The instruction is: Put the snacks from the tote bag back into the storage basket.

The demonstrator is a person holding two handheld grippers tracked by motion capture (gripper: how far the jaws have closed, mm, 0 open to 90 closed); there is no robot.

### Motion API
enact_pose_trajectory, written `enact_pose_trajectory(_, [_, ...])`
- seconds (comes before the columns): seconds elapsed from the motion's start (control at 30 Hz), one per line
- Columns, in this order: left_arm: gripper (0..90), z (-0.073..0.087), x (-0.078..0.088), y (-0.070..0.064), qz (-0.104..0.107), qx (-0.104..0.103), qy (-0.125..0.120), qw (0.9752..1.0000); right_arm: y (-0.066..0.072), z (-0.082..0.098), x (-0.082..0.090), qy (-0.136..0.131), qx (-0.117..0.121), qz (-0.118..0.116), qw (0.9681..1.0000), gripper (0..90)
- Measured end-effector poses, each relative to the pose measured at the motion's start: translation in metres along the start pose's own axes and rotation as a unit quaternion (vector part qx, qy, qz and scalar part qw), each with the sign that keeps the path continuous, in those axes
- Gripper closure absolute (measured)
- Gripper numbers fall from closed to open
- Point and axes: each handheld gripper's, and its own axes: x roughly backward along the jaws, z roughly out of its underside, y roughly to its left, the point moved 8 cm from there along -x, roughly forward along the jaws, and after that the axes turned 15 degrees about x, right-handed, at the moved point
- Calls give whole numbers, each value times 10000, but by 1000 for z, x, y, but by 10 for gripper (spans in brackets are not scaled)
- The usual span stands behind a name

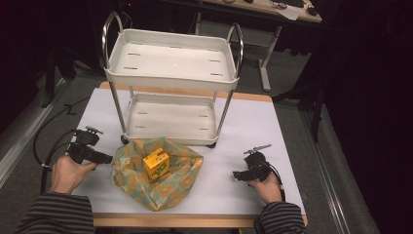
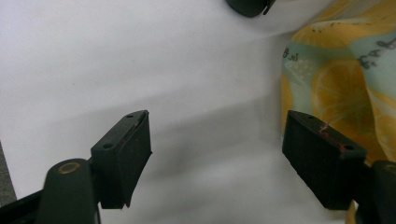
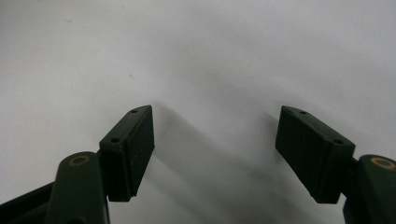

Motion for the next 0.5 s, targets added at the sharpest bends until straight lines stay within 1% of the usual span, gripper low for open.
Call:
enact_pose_trajectory(0.1, [230, 0, 1, 0, -29, 28, -38, 10000, 0, 1, 1, -4, 26, 13, 10000, 287])
enact_pose_trajectory(0.2, [227, 0, 2, 2, -59, 38, -70, 10000, 1, 1, 1, 19, 3, 10, 10000, 287])
enact_pose_trajectory(0.33, [224, -1, 2, 2, -24, 71, -84, 9999, 1, 0, -1, 34, 41, 28, 10000, 286])
enact_pose_trajectory(0.37, [219, -1, 2, 1, -20, 35, -79, 10000, 1, 0, -1, 25, 33, 10, 10000, 287])
enact_pose_trajectory(0.5, [209, -3, 5, 0, 1, 23, -181, 9998, 1, 0, 0, -1, 8, 6, 10000, 288])
